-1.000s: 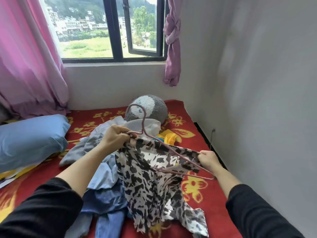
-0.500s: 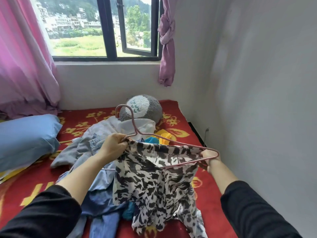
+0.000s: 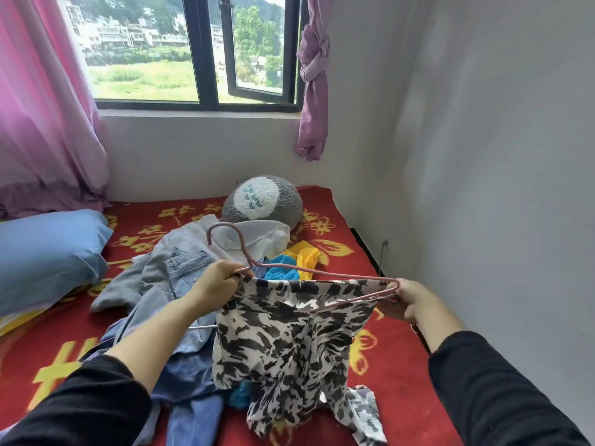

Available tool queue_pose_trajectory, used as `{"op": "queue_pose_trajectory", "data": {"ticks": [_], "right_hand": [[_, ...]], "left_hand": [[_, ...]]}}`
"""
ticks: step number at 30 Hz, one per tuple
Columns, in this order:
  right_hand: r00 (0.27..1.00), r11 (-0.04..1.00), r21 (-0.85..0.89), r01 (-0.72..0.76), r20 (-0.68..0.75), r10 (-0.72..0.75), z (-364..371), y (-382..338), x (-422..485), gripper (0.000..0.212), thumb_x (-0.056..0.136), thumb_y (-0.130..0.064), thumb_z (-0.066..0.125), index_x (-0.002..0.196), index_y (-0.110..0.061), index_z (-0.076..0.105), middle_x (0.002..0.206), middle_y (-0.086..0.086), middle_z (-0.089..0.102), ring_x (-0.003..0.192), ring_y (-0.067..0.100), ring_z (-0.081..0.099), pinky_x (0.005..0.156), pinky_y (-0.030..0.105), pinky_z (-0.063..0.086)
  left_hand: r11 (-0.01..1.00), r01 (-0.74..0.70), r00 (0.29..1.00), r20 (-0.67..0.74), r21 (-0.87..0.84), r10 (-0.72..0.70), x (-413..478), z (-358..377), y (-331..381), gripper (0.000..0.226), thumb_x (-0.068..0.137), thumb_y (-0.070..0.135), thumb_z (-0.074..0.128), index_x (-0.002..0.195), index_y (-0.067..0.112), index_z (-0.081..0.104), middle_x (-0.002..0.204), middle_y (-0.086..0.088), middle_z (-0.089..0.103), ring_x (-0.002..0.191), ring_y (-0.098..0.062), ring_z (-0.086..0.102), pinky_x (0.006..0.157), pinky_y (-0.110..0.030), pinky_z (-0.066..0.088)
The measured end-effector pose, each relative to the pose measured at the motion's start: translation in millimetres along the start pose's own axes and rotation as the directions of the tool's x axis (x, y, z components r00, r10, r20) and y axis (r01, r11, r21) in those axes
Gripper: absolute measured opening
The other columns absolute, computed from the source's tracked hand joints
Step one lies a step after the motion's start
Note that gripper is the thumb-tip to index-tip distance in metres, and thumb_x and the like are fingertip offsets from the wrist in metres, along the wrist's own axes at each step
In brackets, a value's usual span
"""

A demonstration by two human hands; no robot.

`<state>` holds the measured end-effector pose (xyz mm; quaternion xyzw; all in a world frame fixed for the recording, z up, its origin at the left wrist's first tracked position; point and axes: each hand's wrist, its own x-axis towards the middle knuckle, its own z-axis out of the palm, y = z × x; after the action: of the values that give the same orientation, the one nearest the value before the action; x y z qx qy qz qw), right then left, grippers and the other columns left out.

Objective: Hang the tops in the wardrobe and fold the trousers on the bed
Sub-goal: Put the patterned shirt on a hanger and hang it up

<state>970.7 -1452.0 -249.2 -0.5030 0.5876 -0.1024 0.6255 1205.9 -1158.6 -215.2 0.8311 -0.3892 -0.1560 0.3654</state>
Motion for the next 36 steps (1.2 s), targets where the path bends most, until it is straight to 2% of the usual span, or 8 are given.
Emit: {"op": "queue_pose_trajectory", "data": {"ticks": [5,12,18,22,26,30,33,36], "right_hand": [[0.999,0.996,0.091,-0.013,0.042,0.009,10.9,-4.5,-7.9,0.034,0.089,-0.001,0.040,0.112,-0.007,0.064,0.099,0.016,0.065,0.051,0.022,0.065,0.046,0.030,0.054],[0.925,0.944,-0.073,0.321,-0.191,-0.329,38.2,-1.3,-9.3,0.024,0.081,0.005,0.045,0.069,-0.010,0.059,0.076,0.016,0.058,0.061,0.027,0.055,0.052,0.032,0.053],[0.664,0.387,-0.814,0.433,-0.002,-0.748,40.8,-6.5,-42.9,0.025,0.074,0.005,0.049,0.064,-0.015,0.038,0.060,0.002,0.045,0.062,0.028,0.045,0.046,0.028,0.024],[0.788,0.680,-0.405,0.611,0.231,-0.571,60.8,-27.4,-76.3,0.024,0.074,0.010,0.058,0.069,-0.012,0.050,0.068,0.007,0.053,0.061,0.023,0.053,0.054,0.031,0.043],[0.662,0.830,-0.069,0.554,0.641,-0.388,80.1,-25.0,-99.6,0.028,0.078,0.011,0.066,0.076,-0.012,0.049,0.069,0.005,0.058,0.061,0.018,0.059,0.057,0.026,0.049],[0.642,0.755,-0.053,0.654,0.566,-0.517,86.1,-31.2,-109.9,0.028,0.074,0.011,0.064,0.073,-0.013,0.049,0.070,0.002,0.053,0.063,0.014,0.053,0.061,0.024,0.046],[0.526,0.837,-0.181,0.516,0.839,-0.143,85.1,-33.9,-127.7,0.020,0.076,0.003,0.069,0.080,-0.011,0.056,0.083,0.010,0.061,0.076,0.025,0.063,0.068,0.032,0.053],[0.593,0.622,-0.489,0.612,0.804,0.049,79.9,-34.4,-132.8,0.013,0.084,-0.009,0.068,0.096,-0.014,0.070,0.096,0.006,0.070,0.085,0.016,0.067,0.071,0.029,0.055]], "left_hand": [[0.998,0.056,0.998,-0.001,-0.020,-0.056,-9.4,0.0,-11.9,0.052,0.079,-0.014,0.039,0.073,0.028,0.069,0.085,-0.019,0.072,0.075,-0.031,0.063,0.069,-0.041,0.051],[0.997,-0.081,0.997,0.015,-0.016,0.081,-16.5,-3.4,15.4,0.017,0.083,0.013,0.058,0.076,0.021,0.072,0.062,-0.002,0.065,0.057,-0.015,0.054,0.055,-0.030,0.044],[0.935,-0.113,0.994,0.052,0.337,0.101,-16.4,0.6,31.2,0.017,0.092,0.028,0.048,0.083,0.028,0.063,0.078,0.008,0.063,0.070,-0.010,0.059,0.057,-0.021,0.038],[0.940,-0.026,0.999,-0.016,0.340,0.033,-15.4,3.7,31.0,0.019,0.089,0.031,0.049,0.095,0.032,0.067,0.087,0.007,0.063,0.082,-0.018,0.058,0.069,-0.029,0.042],[0.983,-0.007,0.999,-0.043,0.185,0.015,-13.7,1.1,36.6,0.018,0.088,0.027,0.054,0.088,0.034,0.069,0.066,0.014,0.064,0.060,-0.009,0.059,0.053,-0.024,0.043],[0.995,-0.058,0.998,-0.029,0.078,0.061,-17.1,-5.6,39.9,0.018,0.089,0.021,0.057,0.083,0.029,0.072,0.060,0.009,0.066,0.041,0.001,0.048,0.044,-0.014,0.034],[0.997,-0.068,0.991,-0.109,0.034,0.071,-23.6,-18.7,40.0,0.019,0.087,0.017,0.058,0.080,0.028,0.072,0.060,0.007,0.068,0.043,-0.003,0.054,0.045,-0.023,0.043],[0.994,-0.073,0.989,-0.135,-0.083,0.061,-29.2,-36.8,35.2,0.021,0.084,0.011,0.060,0.075,0.024,0.074,0.062,0.003,0.071,0.050,-0.021,0.059,0.050,-0.037,0.049]]}}
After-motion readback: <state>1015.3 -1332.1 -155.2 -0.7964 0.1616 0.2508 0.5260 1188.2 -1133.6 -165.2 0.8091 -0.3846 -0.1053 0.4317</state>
